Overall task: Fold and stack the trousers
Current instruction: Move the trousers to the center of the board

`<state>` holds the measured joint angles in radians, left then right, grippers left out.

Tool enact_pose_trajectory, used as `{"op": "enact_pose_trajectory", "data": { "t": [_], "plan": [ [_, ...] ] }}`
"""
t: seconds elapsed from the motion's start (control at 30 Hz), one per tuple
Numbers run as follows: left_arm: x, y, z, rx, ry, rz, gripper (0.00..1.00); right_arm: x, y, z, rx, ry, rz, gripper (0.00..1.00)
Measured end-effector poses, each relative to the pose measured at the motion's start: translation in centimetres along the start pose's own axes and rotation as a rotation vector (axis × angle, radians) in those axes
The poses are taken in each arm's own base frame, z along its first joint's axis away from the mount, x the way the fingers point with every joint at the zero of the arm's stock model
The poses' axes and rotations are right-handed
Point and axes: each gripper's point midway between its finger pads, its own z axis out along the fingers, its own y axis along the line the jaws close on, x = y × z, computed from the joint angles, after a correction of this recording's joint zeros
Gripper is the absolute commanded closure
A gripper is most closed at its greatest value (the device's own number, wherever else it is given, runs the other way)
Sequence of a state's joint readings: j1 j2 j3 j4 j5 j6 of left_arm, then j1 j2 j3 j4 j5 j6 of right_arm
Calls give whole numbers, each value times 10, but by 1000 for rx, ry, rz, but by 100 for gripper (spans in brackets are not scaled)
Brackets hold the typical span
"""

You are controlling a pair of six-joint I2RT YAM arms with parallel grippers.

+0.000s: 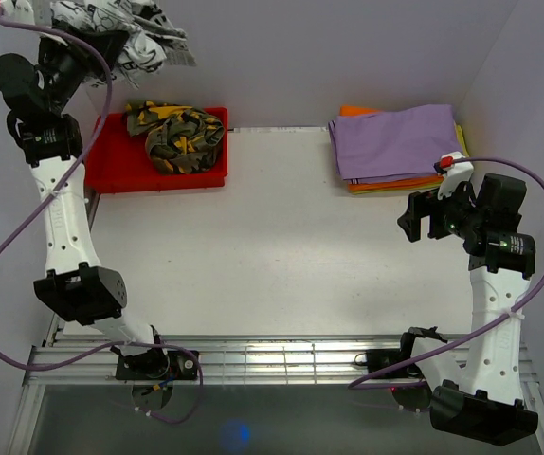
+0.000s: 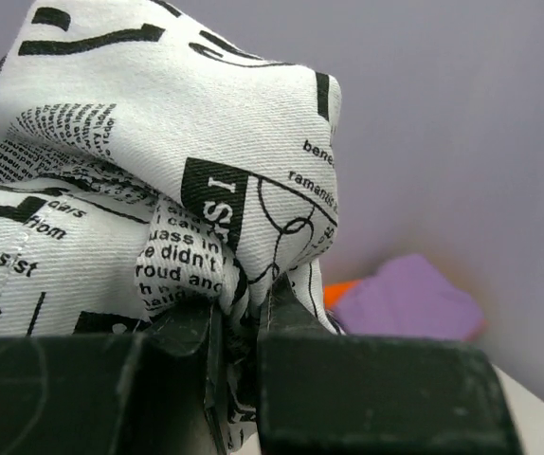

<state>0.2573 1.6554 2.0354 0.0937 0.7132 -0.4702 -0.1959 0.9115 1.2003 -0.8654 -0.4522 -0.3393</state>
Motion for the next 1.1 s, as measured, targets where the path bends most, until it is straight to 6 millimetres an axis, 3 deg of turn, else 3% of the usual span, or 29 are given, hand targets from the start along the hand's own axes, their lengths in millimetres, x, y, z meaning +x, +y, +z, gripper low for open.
{"op": "enact_pose_trajectory", "data": {
  "t": [0.07,0.13,0.23,0.43,0.53,0.67,0.83,0.93,0.97,1.07,1.1],
  "plan": [
    [15,-33,-7,102,48,-69,100,-1,2,0,-13,-5,0,10],
    [45,-65,-15,201,127,-151,100,-2,4,0,-22,-9,0,10],
    [110,-109,-32,340,287,-319,100,-2,6,-1,-29,-13,-3,10],
    [270,-176,-91,410,685,-725,100,-3,8,-3,-34,-22,-17,10],
    [322,-209,-125,403,851,-855,100,-2,12,-4,-55,-24,-31,10],
    [343,-233,-147,423,953,-975,100,11,28,0,-149,-10,-30,10],
    [367,-234,-154,481,1043,-1148,100,39,47,13,-268,39,23,10],
    [391,-225,-164,484,1109,-1252,65,46,57,29,-336,57,45,10],
    [390,-222,-166,490,1110,-1263,46,47,64,38,-364,63,29,10],
    [393,-199,-166,481,1100,-1279,37,62,101,77,-464,116,-60,10],
    [396,-180,-150,469,1087,-1241,36,69,111,92,-480,135,-101,10]
  ]
}}
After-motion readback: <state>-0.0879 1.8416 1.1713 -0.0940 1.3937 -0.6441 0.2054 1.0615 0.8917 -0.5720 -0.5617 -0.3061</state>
